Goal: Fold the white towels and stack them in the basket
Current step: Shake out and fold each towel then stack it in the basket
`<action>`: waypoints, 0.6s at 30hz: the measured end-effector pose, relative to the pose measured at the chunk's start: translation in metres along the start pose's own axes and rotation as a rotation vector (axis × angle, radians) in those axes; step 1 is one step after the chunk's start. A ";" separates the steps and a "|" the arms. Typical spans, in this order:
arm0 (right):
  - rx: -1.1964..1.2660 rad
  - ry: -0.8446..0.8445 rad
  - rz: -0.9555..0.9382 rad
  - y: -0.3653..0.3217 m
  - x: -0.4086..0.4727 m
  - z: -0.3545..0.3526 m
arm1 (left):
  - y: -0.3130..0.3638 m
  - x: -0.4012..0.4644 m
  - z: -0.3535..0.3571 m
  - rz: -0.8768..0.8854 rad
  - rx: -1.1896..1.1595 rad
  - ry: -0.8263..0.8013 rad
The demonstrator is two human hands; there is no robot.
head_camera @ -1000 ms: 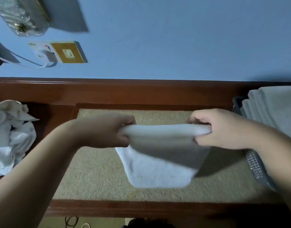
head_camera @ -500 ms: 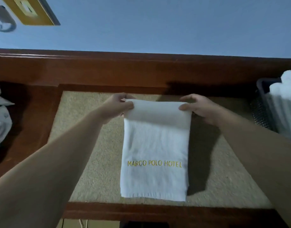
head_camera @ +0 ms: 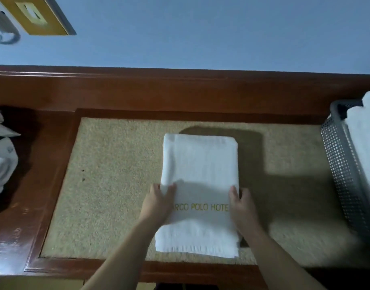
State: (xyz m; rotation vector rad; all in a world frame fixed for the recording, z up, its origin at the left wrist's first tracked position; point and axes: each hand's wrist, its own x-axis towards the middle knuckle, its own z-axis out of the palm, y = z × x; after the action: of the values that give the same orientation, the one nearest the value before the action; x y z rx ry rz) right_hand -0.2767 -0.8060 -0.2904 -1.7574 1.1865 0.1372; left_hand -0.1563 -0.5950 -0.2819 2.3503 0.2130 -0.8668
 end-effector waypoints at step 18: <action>-0.221 0.198 -0.269 -0.093 -0.087 -0.180 | 0.136 -0.152 -0.027 0.529 -0.198 0.137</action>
State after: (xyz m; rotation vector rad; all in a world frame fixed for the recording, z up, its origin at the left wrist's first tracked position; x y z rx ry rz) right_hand -0.3218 -0.8807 -0.0877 -2.1477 1.0922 -0.0699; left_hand -0.2124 -0.6786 -0.1021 2.1268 -0.2510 -0.4080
